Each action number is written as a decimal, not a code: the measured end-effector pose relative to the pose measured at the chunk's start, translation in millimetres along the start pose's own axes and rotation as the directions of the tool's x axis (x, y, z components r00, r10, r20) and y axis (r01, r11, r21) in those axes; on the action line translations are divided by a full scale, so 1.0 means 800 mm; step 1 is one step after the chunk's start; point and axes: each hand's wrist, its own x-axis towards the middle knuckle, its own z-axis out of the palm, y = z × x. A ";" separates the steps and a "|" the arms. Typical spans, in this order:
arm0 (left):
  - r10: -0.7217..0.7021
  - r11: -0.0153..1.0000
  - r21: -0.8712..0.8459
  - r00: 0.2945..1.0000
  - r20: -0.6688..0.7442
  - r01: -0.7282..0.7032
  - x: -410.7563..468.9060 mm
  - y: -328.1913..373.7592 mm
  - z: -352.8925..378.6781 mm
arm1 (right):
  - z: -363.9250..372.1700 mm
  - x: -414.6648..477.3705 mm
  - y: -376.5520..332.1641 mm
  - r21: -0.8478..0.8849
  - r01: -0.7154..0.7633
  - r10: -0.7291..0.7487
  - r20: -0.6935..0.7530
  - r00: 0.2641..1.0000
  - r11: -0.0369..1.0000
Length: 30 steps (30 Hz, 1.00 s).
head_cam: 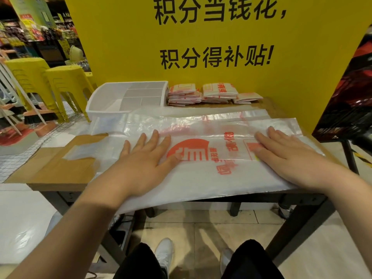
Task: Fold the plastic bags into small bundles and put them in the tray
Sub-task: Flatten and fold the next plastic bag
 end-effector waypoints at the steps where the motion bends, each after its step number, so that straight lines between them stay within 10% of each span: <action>1: -0.013 1.000 -0.001 1.000 0.006 0.013 -0.002 -0.004 -0.001 | 0.001 0.002 0.002 -0.020 -0.029 0.029 -0.011 1.000 0.999; 11: -0.014 0.993 0.113 0.997 -0.075 0.022 -0.008 -0.009 -0.006 | -0.002 0.005 0.010 -0.169 -0.169 0.161 -0.061 0.985 0.971; 18: 0.211 0.956 0.236 0.967 -0.142 -0.174 -0.018 0.006 -0.027 | -0.009 -0.018 -0.052 -0.064 0.255 -0.258 -0.049 0.965 0.965; 30: 0.241 0.965 0.158 0.940 -0.242 -0.207 -0.020 -0.004 -0.049 | -0.013 0.003 -0.074 -0.165 0.310 -0.335 -0.160 0.928 0.936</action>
